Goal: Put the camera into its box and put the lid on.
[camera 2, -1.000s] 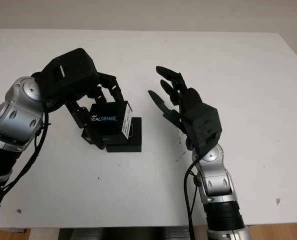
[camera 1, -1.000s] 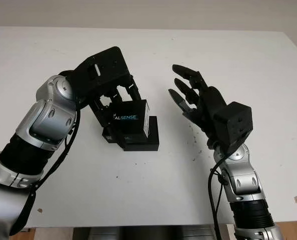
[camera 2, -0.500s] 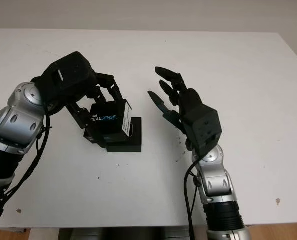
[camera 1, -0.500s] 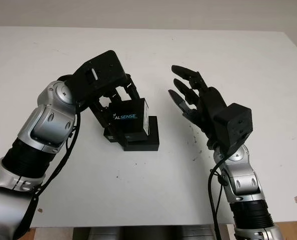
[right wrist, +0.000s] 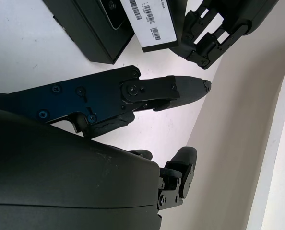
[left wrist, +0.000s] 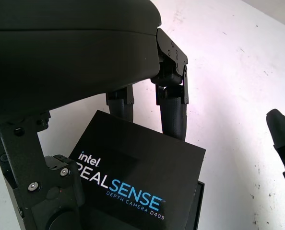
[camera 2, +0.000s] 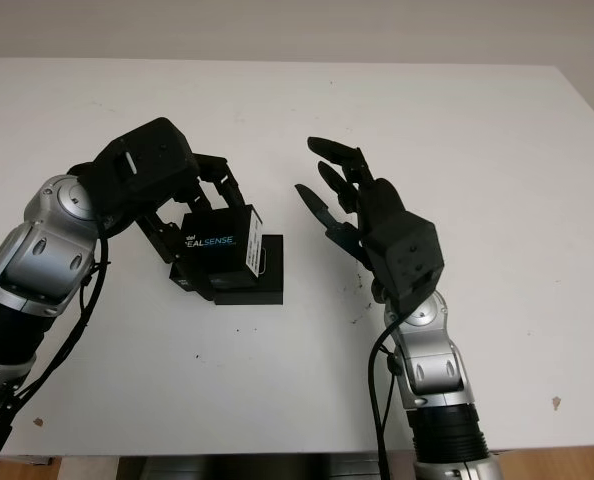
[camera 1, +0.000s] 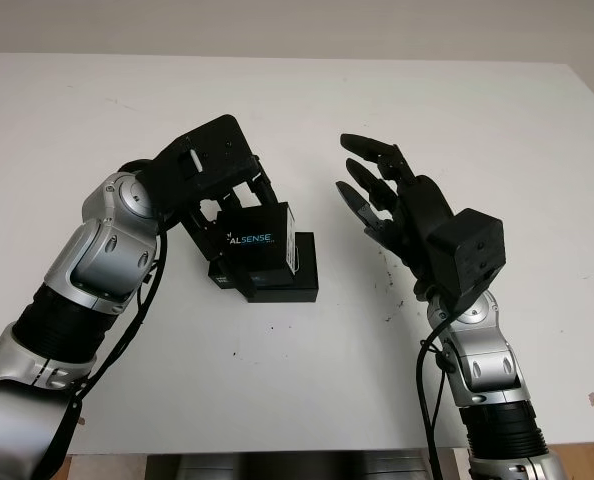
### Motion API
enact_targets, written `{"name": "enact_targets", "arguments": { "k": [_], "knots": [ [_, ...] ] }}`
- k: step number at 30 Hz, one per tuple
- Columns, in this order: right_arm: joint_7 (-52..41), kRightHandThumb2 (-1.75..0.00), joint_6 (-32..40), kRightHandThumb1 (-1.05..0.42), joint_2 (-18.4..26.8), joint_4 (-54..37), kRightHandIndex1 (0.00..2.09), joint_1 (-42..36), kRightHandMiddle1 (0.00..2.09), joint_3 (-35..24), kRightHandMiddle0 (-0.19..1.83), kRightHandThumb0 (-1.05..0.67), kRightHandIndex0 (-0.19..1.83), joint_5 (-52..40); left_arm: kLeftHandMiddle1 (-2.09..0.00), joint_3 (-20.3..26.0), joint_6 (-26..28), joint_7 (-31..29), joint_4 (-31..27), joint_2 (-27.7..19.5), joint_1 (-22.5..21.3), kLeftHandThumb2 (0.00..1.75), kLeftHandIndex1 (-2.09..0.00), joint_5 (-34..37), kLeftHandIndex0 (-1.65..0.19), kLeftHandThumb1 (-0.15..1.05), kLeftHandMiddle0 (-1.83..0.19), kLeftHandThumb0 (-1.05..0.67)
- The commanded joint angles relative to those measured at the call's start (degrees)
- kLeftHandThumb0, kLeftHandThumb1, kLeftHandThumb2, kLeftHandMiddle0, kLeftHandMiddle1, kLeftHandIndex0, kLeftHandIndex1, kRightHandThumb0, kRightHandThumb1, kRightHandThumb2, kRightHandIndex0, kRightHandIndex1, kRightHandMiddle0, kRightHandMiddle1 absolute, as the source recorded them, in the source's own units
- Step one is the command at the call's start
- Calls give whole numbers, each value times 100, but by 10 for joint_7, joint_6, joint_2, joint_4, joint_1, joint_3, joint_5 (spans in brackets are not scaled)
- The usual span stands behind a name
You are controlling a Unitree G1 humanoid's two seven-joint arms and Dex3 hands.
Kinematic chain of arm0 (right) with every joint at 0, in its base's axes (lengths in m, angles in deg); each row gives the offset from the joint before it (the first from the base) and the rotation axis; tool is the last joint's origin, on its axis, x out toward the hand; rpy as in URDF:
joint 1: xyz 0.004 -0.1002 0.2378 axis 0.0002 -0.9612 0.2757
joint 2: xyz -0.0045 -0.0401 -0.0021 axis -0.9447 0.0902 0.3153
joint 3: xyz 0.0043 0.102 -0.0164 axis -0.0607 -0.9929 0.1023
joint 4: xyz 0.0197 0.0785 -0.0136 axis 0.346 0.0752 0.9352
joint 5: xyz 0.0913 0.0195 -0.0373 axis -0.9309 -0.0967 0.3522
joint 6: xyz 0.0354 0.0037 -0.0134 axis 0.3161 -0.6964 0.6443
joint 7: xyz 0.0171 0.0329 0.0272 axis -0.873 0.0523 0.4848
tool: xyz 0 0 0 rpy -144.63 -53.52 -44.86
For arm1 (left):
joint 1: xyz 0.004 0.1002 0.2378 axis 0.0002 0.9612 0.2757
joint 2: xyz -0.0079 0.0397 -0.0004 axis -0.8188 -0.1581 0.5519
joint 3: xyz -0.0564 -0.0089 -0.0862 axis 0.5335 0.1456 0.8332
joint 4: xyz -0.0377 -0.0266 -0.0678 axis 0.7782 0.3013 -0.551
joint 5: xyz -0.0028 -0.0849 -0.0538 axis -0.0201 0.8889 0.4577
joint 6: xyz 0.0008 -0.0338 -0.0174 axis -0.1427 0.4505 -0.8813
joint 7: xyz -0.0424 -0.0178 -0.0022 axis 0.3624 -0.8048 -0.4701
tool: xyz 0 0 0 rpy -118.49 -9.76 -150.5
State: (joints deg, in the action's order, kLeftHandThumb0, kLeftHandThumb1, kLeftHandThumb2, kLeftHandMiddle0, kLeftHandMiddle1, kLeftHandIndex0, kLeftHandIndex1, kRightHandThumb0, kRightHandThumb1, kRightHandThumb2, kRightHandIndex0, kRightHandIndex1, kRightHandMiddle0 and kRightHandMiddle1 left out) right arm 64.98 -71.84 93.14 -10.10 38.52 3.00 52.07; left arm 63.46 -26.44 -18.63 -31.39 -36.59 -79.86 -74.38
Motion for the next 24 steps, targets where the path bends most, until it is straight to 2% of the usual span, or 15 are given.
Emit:
{"name": "enact_targets", "arguments": {
  "k": [1, 9, 19, 24],
  "knots": [
    [0, -27, -6, -105, -2, 3, 11, -2, 76, -1, -3, -66, 26, 0, -176, 1, -3, 4, 4, 7, -1, 18, -170, -3, -45, 105, -55, -30],
    [2, -27, -3, -105, -4, 2, 10, -2, 77, -2, -4, -66, 26, -2, -181, 6, -5, 0, 19, 18, -4, 19, -174, 2, -46, 105, -55, -30],
    [2, -27, -6, -105, -2, -3, 9, -6, 77, -3, -4, -66, 26, -3, -184, 13, 13, 14, 41, 51, -21, 18, -178, 9, -51, 105, -64, -29],
    [4, -27, -1, -105, -1, -4, 10, -6, 78, -4, -3, -66, 27, -1, -183, 26, 60, 18, 43, 80, -35, 17, -179, 31, -34, 105, -53, -31]
  ]
}}
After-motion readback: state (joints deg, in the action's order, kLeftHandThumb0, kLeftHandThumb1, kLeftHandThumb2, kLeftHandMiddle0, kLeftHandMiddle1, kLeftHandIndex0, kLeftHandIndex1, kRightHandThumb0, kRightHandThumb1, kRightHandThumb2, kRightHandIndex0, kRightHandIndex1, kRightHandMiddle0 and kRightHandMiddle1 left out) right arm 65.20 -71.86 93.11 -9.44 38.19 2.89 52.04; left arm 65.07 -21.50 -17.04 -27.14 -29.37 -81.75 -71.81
